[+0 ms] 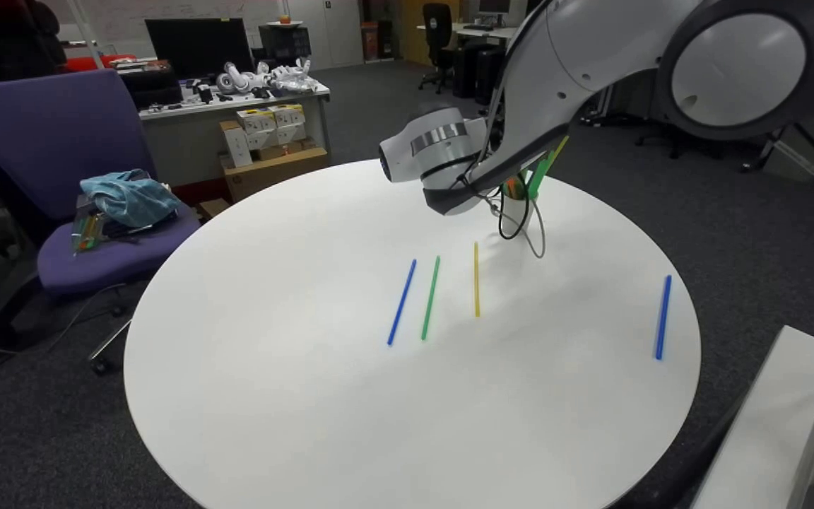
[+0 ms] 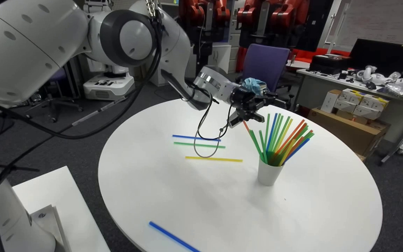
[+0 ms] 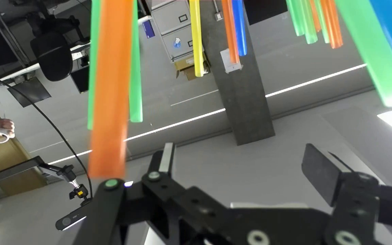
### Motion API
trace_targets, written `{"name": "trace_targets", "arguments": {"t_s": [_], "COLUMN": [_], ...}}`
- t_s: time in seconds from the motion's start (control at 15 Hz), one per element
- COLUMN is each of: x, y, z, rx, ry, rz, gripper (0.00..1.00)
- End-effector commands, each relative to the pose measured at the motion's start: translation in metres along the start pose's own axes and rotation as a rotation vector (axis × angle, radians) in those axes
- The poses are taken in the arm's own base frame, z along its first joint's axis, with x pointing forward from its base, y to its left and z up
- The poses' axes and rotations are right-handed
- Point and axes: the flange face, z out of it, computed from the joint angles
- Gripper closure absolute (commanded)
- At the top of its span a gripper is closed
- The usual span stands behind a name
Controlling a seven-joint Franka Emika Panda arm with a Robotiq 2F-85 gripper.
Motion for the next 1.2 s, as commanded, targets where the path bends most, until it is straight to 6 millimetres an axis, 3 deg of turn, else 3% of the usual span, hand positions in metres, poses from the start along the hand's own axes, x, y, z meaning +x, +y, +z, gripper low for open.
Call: {"name": "trace_targets", "arguments": {"t_s": [0.0,0.27,0.6,0.8,1.13], "x": [0.048,0.102,0.161,0.177,0.176], "y": [-0.015,-0.017,-0.001,0.019,0.070], "z": [0.002,-0.003,-0.008,-0.007,0.003], "rx": [-0.023,-0.002,0.052,0.089,0.158], "ry": [-0.162,-0.330,-0.541,-0.676,-0.891], "rz": [-0.079,-0.137,-0.180,-0.210,-0.310], "gripper": [0.00,0.00,0.00,0.00,0.00]}}
